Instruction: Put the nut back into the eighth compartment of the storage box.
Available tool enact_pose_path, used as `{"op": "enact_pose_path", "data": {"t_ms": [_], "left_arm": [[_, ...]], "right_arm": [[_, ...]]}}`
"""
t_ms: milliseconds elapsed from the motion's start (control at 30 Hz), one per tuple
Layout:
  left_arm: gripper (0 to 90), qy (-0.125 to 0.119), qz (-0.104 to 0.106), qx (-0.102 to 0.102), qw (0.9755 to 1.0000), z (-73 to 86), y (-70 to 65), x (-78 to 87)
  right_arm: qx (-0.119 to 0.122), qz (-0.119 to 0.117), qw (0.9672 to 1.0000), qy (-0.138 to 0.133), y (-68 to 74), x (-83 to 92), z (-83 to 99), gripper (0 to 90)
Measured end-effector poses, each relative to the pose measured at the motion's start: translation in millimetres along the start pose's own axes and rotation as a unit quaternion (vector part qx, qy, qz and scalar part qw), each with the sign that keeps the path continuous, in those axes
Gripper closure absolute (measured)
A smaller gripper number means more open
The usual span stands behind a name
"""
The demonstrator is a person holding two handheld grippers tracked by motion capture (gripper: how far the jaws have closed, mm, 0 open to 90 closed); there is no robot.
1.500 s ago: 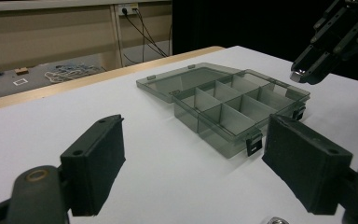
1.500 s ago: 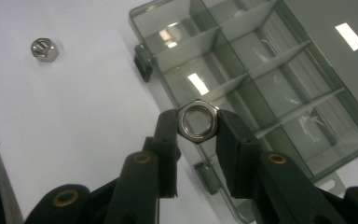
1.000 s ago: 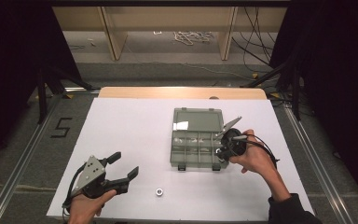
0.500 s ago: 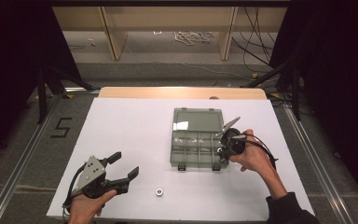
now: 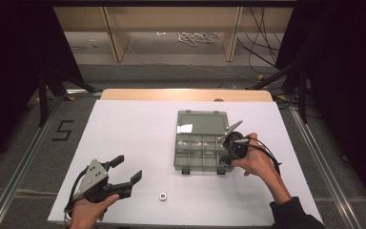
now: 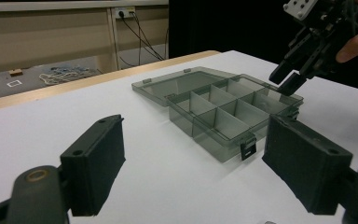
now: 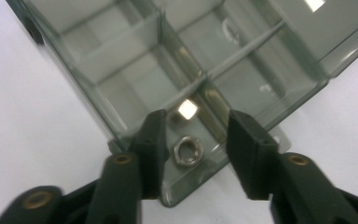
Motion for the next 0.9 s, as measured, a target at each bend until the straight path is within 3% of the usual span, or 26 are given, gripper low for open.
{"op": "enact_pose_path", "data": {"t_ms": [267,433,633,900], "left_arm": [[19.5,0.000,-0.005,0.000,1.0000,-0.7,0.2,1.7],[19.5,-0.001,-0.006,0.001,1.0000,-0.7,0.3,1.4],[19.5,-0.001,-0.006,0.000,1.0000,-0.7,0.4,1.6],[19.5,-0.001,-0.008,-0.001,1.0000,-0.8,1.0,1.5]], "right_arm": [[0.040,-0.046,0.9961,-0.064,43.7,11.9,-29.1,34.2],[0.058,-0.077,0.9907,-0.096,69.3,14.9,-42.0,30.9],[0.082,-0.105,0.9850,-0.109,93.4,13.3,-50.2,26.1],[0.119,-0.131,0.9782,-0.108,120.4,6.1,-55.8,25.9]]}}
Point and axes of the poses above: each handheld gripper's, and its own axes: x roughly backward along the jaws, z roughly out of its underside, y roughly to its left, the point moved 2 cm from there along -x, roughly forward along the jaws, and after that the axes turned 9 degrees about -y, right-handed, at the moved point
